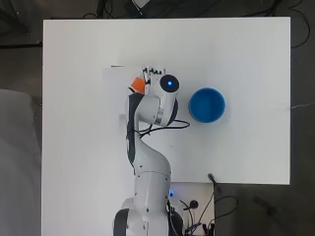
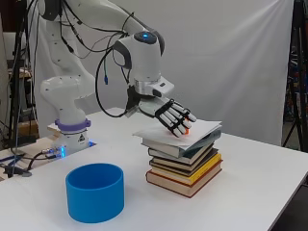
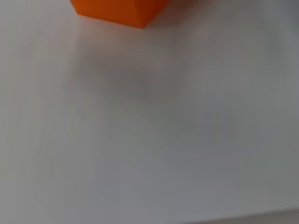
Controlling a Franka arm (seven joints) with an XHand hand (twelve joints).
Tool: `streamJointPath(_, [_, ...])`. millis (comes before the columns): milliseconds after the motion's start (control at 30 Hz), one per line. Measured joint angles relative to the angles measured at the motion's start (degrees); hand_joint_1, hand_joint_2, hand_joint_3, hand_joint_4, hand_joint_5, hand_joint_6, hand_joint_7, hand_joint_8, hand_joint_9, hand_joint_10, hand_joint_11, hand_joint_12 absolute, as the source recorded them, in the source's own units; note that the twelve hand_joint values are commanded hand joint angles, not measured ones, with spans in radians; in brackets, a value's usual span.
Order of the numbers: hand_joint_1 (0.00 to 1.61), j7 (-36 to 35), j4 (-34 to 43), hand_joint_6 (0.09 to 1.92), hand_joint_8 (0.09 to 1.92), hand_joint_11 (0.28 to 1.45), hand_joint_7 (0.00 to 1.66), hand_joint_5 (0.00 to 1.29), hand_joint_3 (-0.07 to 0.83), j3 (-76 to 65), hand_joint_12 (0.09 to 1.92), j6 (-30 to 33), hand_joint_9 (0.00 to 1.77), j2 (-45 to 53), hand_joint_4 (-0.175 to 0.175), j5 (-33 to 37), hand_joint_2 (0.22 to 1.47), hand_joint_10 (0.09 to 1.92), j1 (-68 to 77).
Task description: Teleoperate dual arm-hand system to pick and place objects
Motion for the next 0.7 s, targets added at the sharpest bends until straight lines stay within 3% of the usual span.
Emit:
streamJointPath(100, [0.18, -1.14, 0.46, 0.09, 0.09, 0.47, 0.32, 0.15, 0.007, -0.24, 0.09, 0.78, 0.45, 2.2, 0.063, 1.18, 1.0, 0.09, -0.03])
streamJointPath(133, [0.6, -2.08, 0.31, 0.47, 0.44, 0.57, 0.49, 0.39, 0.006, -0.11, 0.09, 1.06, 0.64, 2.55, 0.02, 1.51, 1.06, 0.37, 0.0])
streamJointPath(167, [0.81, -3.14, -0.03, 0.82, 0.96, 0.68, 0.71, 0.6, 0.007, 0.05, 0.5, 1.31, 0.88, 2.47, 0.038, 1.89, 1.11, 0.94, 0.03])
streamJointPath(200, [0.91, -4.23, -0.58, 1.0, 1.4, 0.85, 0.97, 0.74, 0.004, 0.13, 1.03, 1.72, 1.17, 2.0, 0.091, 2.35, 1.14, 1.38, 0.04])
streamJointPath(233, [0.95, -5.73, -1.24, 1.1, 1.66, 0.97, 1.16, 0.8, 0.004, 0.08, 1.39, 2.33, 1.37, 1.24, 0.13, 3.0, 1.16, 1.65, 0.01])
streamJointPath(267, [0.96, -7.62, -1.92, 1.17, 1.81, 1.04, 1.25, 0.82, 0.005, -0.1, 1.6, 2.78, 1.47, 0.57, 0.153, 3.93, 1.17, 1.79, 0.0])
streamJointPath(333, [0.96, -12.28, -2.79, 1.22, 1.91, 1.08, 1.31, 0.83, 0.005, -0.43, 1.75, 2.91, 1.54, -0.12, 0.171, 6.38, 1.18, 1.89, -0.01])
streamJointPath(467, [0.95, -16.68, -1.91, 1.23, 1.92, 1.06, 1.3, 0.83, 0.002, -0.13, 1.76, 1.72, 1.53, -1.56, 0.175, 7.19, 1.19, 1.92, -0.07])
streamJointPath(700, [0.94, -5.48, 0.46, 1.26, 1.92, 1.06, 1.27, 0.8, 0.002, -0.71, 1.75, 1.73, 1.51, -8.47, 0.175, 6.44, 1.2, 1.92, -0.7])
